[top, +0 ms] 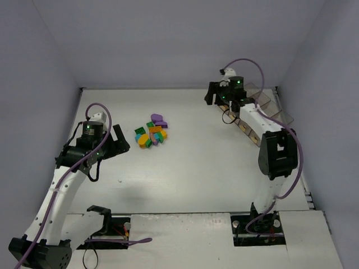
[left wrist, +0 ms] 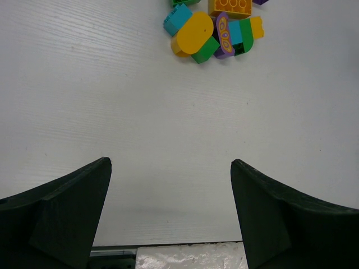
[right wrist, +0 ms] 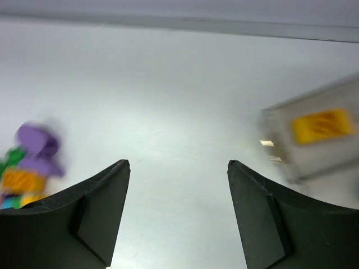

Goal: Sort the legos into containers by color

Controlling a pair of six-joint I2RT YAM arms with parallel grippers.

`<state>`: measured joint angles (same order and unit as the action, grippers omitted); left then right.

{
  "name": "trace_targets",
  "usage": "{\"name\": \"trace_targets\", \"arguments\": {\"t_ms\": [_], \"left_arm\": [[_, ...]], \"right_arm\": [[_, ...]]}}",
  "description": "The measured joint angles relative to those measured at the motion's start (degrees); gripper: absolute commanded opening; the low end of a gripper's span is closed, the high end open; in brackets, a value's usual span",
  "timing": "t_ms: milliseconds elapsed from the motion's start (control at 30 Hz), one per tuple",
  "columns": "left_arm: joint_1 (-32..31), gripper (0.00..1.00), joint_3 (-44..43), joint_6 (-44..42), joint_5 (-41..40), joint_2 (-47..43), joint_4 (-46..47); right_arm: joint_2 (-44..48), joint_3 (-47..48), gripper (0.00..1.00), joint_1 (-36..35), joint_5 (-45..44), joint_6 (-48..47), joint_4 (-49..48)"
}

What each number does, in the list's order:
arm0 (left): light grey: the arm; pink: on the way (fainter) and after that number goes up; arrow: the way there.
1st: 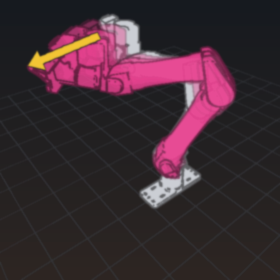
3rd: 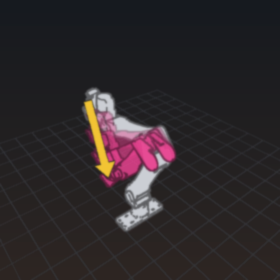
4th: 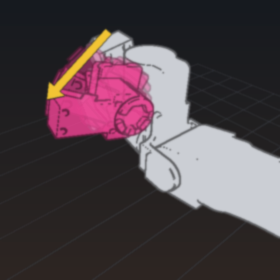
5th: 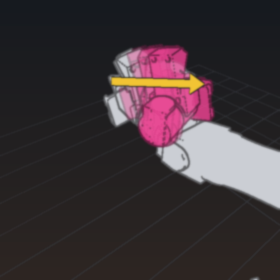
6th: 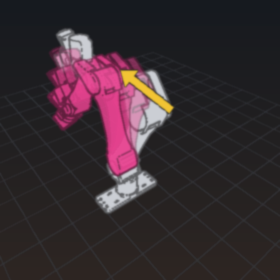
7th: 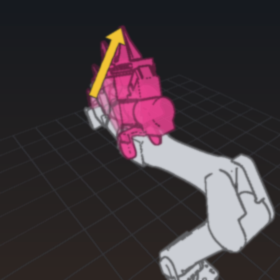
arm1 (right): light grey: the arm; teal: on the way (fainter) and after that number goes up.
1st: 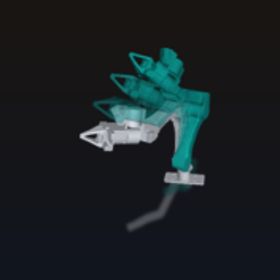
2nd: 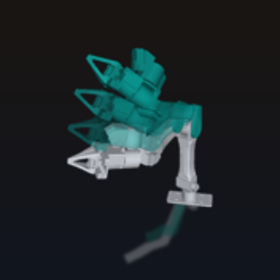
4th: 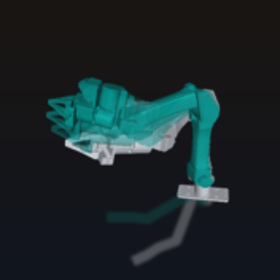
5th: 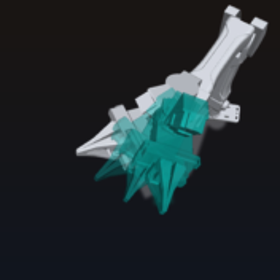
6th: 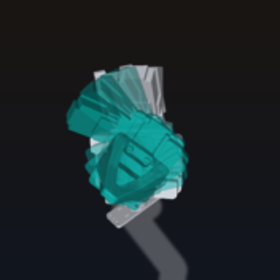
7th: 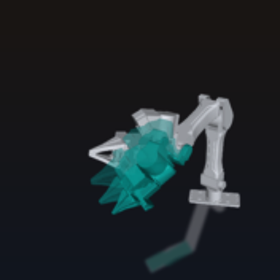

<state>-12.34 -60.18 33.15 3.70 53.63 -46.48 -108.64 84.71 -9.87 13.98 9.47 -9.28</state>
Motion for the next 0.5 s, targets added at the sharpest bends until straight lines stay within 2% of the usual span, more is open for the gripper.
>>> {"name": "trace_targets", "arguments": {"t_ms": [133,267,500], "left_arm": [[0.00,0.81,0.00,-0.04,-0.04,-0.15,-0.17],[0.00,0.81,0.00,-0.09,-0.07,-1.01,-0.87],[0.00,0.81,0.00,-0.09,-0.09,-3.48,-2.19]], "right_arm": [[-1.90,0.17,0.67,-6.40,9.62,-6.38,0.07],[-8.22,4.50,0.65,-11.65,16.46,-11.87,1.84],[-18.60,11.28,0.61,-15.82,19.32,-18.86,3.93]]}}
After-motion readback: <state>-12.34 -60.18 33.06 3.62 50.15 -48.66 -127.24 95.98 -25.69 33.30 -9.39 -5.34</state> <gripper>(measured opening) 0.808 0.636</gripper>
